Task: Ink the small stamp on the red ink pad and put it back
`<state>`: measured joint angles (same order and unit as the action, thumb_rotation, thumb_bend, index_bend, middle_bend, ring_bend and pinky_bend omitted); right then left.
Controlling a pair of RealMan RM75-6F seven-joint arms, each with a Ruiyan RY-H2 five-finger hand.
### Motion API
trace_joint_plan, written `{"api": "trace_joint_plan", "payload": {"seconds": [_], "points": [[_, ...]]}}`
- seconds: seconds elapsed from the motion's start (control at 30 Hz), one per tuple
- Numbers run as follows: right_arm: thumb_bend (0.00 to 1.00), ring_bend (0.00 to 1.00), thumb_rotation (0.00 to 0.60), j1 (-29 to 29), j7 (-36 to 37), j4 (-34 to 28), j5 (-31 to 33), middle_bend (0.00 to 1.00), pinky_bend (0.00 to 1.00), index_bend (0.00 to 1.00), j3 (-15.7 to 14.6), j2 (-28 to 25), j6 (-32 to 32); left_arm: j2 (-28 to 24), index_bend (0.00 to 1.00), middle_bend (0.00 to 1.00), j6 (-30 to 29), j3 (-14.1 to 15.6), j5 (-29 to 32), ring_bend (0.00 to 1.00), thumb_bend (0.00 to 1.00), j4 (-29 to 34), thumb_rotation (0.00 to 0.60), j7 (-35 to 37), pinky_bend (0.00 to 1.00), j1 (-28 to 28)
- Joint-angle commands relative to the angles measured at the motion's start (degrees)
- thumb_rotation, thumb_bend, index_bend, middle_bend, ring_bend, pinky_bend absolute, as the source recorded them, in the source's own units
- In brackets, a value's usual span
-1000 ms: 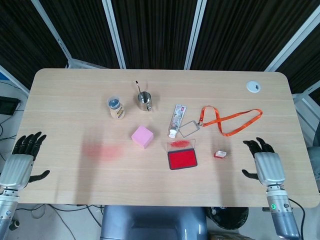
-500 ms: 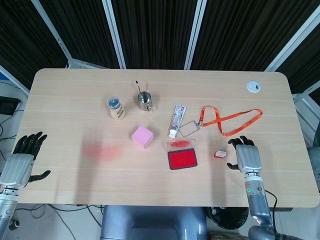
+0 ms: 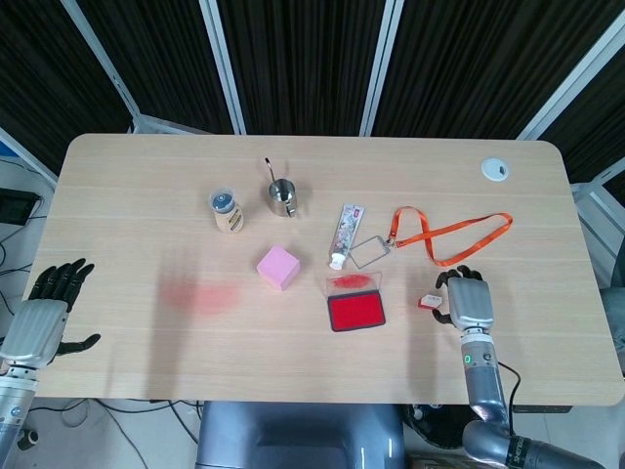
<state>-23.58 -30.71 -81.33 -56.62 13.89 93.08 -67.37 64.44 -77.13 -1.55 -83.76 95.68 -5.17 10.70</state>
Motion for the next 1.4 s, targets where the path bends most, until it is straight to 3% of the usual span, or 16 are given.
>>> {"api": "trace_joint_plan", "payload": {"seconds": [0.03, 1.4], "points": [[0.27, 0.21, 0.6, -0.6, 0.0, 0.8, 0.6, 0.37, 0.24, 0.48, 0.2, 0.8, 0.4, 0.0, 0.0, 0.0, 0.2, 0.0, 0.2, 0.0, 0.02, 0.1, 0.6, 0.1, 0.0, 0.1], [0.37, 0.21, 0.6, -3.9, 0.3, 6.3, 5.4, 0.41, 0.24, 0.54, 0.2, 4.9, 3.3, -0.5, 0.0, 0.0, 1.8, -0.1, 1.9, 0.0, 0.02, 0.9, 0.6, 0.9, 0.0, 0.6]]}}
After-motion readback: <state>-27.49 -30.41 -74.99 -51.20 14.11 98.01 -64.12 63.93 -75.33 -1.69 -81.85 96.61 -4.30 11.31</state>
